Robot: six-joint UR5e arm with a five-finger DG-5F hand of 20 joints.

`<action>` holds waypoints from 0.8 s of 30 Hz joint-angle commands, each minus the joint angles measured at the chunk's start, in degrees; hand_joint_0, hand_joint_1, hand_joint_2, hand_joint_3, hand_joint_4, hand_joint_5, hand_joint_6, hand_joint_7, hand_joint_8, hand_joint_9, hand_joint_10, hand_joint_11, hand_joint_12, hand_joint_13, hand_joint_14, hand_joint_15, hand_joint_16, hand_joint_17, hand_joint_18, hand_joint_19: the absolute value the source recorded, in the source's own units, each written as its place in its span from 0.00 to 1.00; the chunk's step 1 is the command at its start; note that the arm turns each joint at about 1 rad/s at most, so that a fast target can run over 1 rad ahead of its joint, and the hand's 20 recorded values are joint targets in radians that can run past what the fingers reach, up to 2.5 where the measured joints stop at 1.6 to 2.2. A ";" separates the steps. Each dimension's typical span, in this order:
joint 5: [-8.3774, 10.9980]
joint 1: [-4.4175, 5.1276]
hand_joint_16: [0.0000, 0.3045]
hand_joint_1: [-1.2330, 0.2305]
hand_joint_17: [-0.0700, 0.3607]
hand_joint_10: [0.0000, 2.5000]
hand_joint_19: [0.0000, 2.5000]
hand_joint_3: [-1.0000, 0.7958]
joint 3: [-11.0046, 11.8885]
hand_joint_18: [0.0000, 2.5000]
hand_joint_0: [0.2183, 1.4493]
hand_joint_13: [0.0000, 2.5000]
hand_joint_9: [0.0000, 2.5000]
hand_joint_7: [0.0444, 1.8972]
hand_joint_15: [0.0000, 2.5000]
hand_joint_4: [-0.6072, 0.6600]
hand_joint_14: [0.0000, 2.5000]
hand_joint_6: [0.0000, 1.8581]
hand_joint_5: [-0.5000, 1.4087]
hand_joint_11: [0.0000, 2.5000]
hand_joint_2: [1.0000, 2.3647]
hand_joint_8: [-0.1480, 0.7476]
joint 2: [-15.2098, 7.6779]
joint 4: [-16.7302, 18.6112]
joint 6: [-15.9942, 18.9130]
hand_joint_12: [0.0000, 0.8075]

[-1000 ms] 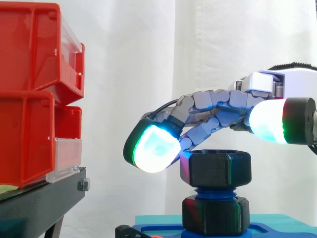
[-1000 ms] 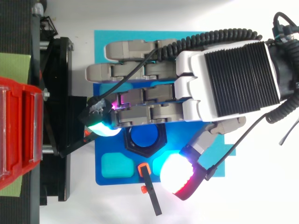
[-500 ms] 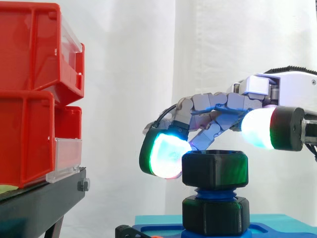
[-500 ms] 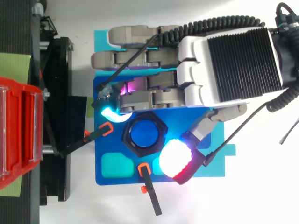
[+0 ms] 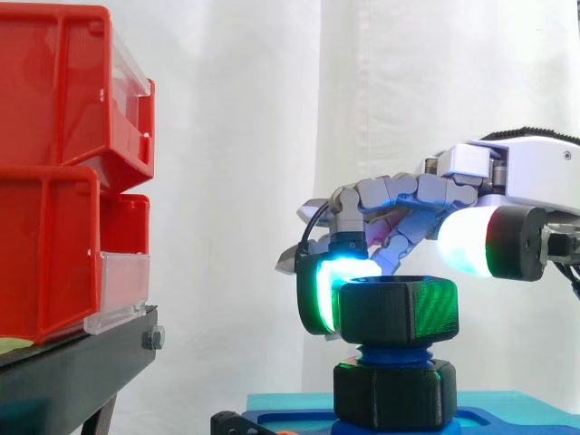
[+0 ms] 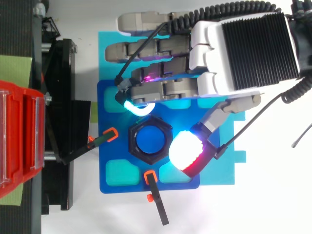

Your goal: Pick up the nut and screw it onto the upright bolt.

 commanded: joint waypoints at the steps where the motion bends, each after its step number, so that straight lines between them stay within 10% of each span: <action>1: -0.97 -0.23 0.05 0.70 0.24 0.00 0.00 0.28 -0.01 0.01 0.24 0.18 0.36 0.74 0.00 0.59 0.00 0.27 0.30 0.00 0.00 0.34 0.00 0.86 0.00 0.24; 24: -0.61 -0.23 0.09 0.76 0.30 0.00 0.00 0.28 1.49 0.00 0.22 0.10 0.29 0.36 0.00 0.64 0.00 0.27 0.22 0.00 0.00 0.36 0.00 4.56 1.58 0.32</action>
